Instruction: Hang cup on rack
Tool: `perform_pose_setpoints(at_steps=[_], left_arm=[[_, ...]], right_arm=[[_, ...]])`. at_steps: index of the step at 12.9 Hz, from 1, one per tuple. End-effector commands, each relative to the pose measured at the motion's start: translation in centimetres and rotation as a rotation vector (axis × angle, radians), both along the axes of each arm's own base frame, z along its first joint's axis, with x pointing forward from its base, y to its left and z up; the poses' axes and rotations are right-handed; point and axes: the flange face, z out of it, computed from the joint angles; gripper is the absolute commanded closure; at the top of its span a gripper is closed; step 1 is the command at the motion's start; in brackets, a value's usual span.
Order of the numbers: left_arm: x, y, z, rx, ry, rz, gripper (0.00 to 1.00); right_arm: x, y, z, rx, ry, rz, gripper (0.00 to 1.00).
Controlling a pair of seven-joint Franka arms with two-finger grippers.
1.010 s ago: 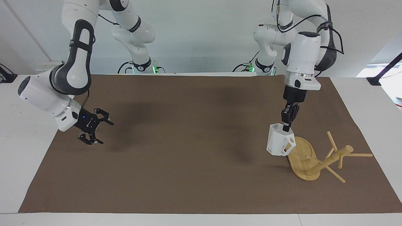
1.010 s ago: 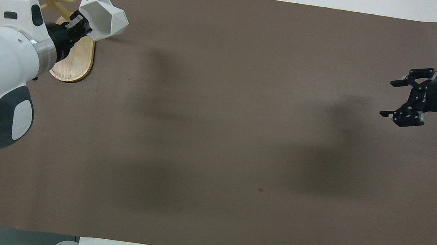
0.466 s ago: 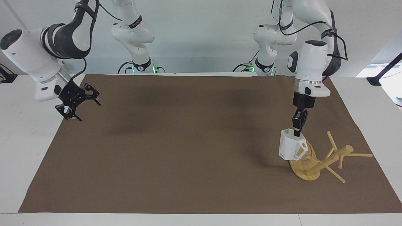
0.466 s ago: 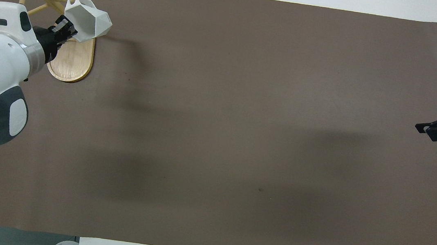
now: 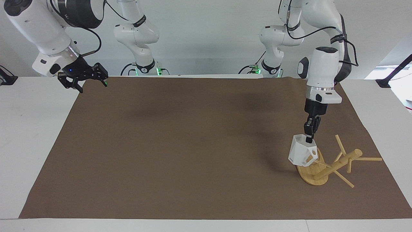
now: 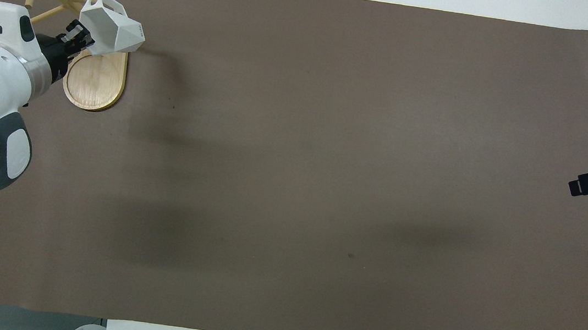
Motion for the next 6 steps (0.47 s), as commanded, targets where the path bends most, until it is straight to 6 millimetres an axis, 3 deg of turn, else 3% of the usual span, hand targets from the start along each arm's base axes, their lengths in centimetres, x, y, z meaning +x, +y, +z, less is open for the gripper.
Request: perform_pose_setpoints(at_steps=[1, 6], left_arm=[[0.6, 0.7, -0.7, 0.022, -0.028, -0.02, 1.0], [0.9, 1.2, -1.0, 0.031, -0.028, -0.02, 1.0]], right_arm=[[0.0, 0.1, 0.2, -0.041, 0.034, -0.172, 0.01], [-0.9, 1.1, -1.4, -0.069, 0.066, -0.355, 0.01]])
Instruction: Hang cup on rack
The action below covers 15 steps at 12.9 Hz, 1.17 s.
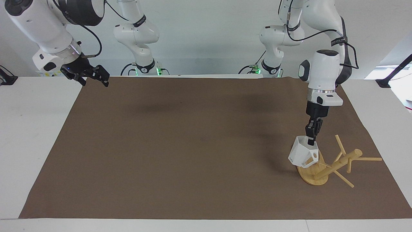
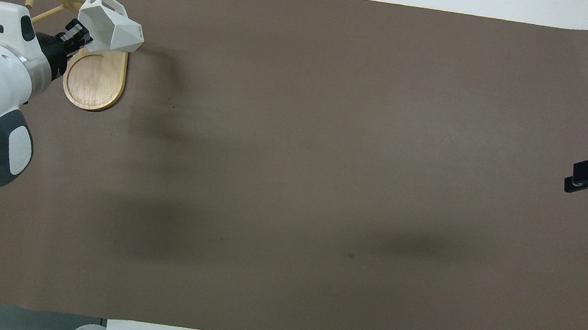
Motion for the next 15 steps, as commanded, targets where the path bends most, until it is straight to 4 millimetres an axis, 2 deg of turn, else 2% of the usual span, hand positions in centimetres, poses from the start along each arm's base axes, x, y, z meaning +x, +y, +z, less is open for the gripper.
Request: perform_pose_setpoints(at_steps=[1, 7, 10, 15], left_arm=[[0.3, 0.5, -0.1, 0.02, -0.016, -0.013, 1.0], [0.7, 0.7, 0.0, 0.011, -0.013, 0.001, 1.0], [1.4, 1.3, -0.4, 0.011, -0.009, 0.014, 1.0], [1.5, 1.3, -0.9, 0.015, 0.002, 0.012, 1.0]], right_arm=[[-0.9, 0.2, -0.9, -0.031, 0.026, -0.12, 0.01], [-1.4, 0.0, -1.4, -0.041, 0.046, -0.183, 0.01], [-1.5, -1.9, -0.5, -0.037, 0.024, -0.219, 0.01], [-1.5, -1.5, -0.5, -0.03, 0.025, -0.204, 0.01]])
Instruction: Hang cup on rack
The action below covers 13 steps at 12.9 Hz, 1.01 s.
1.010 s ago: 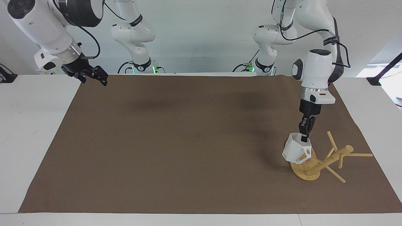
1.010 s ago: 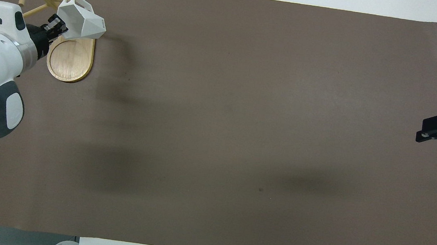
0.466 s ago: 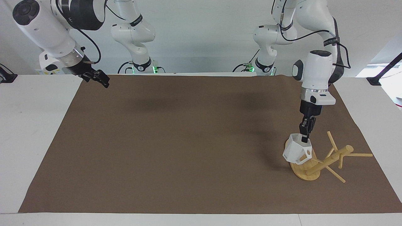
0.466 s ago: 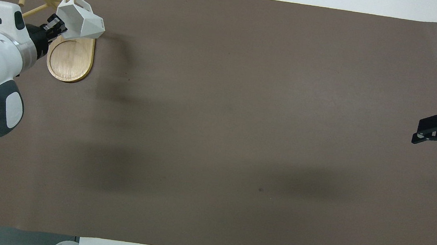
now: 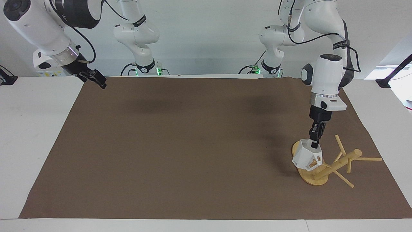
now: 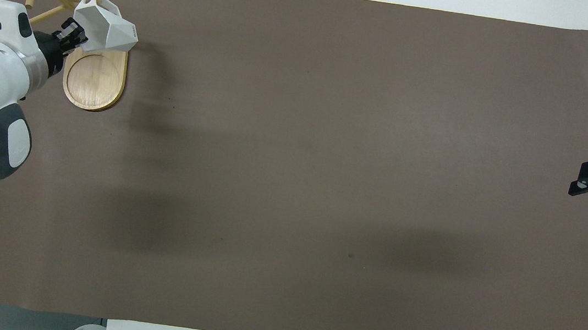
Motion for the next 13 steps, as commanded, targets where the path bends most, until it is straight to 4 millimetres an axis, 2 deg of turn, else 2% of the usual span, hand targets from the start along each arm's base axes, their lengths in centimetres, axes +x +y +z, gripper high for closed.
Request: perform_pose_setpoints(at_steps=[1, 3, 5, 7, 10, 11, 12, 13], left_arm=[[0.6, 0.2, 0.4, 0.01, -0.017, -0.008, 1.0], [0.6, 0.3, 0.4, 0.009, -0.015, -0.006, 1.0], [0.6, 0.4, 0.4, 0.008, -0.015, -0.003, 0.92], [0.6, 0.6, 0.4, 0.009, -0.015, 0.001, 0.73], [0.8, 1.3, 0.5, 0.007, -0.012, 0.017, 0.2], [1.0, 1.3, 0.8, 0.001, -0.018, 0.021, 0.1], [1.1, 1.1, 0.9, 0.0, -0.016, 0.019, 0.04], [1.3, 0.7, 1.2, 0.0, -0.015, 0.015, 0.04]], right_arm=[[-0.5, -0.2, 0.2, -0.005, -0.005, -0.008, 0.01], [-0.5, -0.1, 0.2, -0.005, -0.005, -0.005, 0.01], [-0.4, 0.3, 0.2, -0.005, -0.005, 0.003, 0.01], [-0.4, 0.3, 0.2, -0.005, -0.005, 0.003, 0.01], [-0.4, 0.3, 0.2, -0.005, -0.005, 0.003, 0.01], [-0.4, 0.3, 0.2, -0.005, -0.005, 0.003, 0.01], [-0.4, 0.3, 0.2, -0.005, -0.005, 0.001, 0.01], [-0.4, 0.3, 0.2, -0.005, -0.005, 0.003, 0.01]])
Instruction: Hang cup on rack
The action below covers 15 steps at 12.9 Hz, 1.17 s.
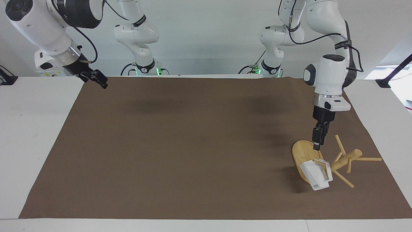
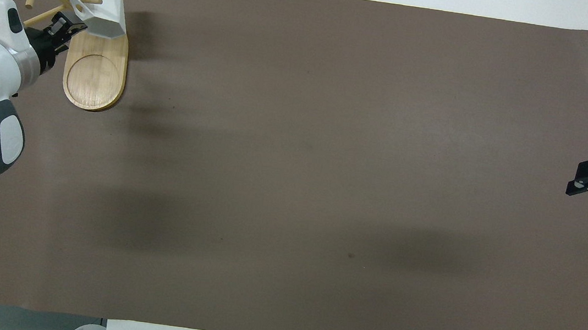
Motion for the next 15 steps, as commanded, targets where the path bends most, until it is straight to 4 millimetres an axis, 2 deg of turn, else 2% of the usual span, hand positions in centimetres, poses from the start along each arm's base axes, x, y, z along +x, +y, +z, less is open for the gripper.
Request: perform_pose_setpoints(at_steps=[1, 2, 3, 6, 8, 10, 12, 15], left_arm=[[1.1, -0.7, 0.8, 0.003, 0.008, -0.005, 0.04], [1.2, -2.2, 1.7, 0.007, 0.024, -0.023, 0.04], [1.5, -3.5, 3.4, 0.017, 0.06, -0.034, 0.02], [2.1, -4.4, 8.4, 0.095, 0.25, -0.06, 0.01], [0.8, -4.1, 10.3, 0.167, 0.359, -0.152, 0.01], [-1.5, -3.5, 12.7, 0.246, 0.488, -0.292, 0.01], [-2.9, -2.2, 15.5, 0.267, 0.623, -0.429, 0.01], [-4.9, 0.3, 17.8, 0.282, 0.746, -0.564, 0.01]], right_arm=[[-0.5, 0.0, 0.2, -0.005, -0.005, -0.003, 0.01], [-0.5, 0.0, 0.2, -0.005, -0.005, -0.003, 0.01], [-0.5, 0.0, 0.2, -0.005, -0.005, -0.003, 0.01], [-0.5, 0.0, 0.2, -0.005, -0.005, -0.002, 0.01], [-0.5, 0.0, 0.2, -0.005, -0.005, -0.002, 0.01], [-0.5, 0.0, 0.2, -0.005, -0.005, -0.003, 0.01], [-0.5, 0.0, 0.2, -0.005, -0.005, -0.005, 0.01], [-0.5, 0.0, 0.2, -0.005, -0.005, -0.002, 0.01]])
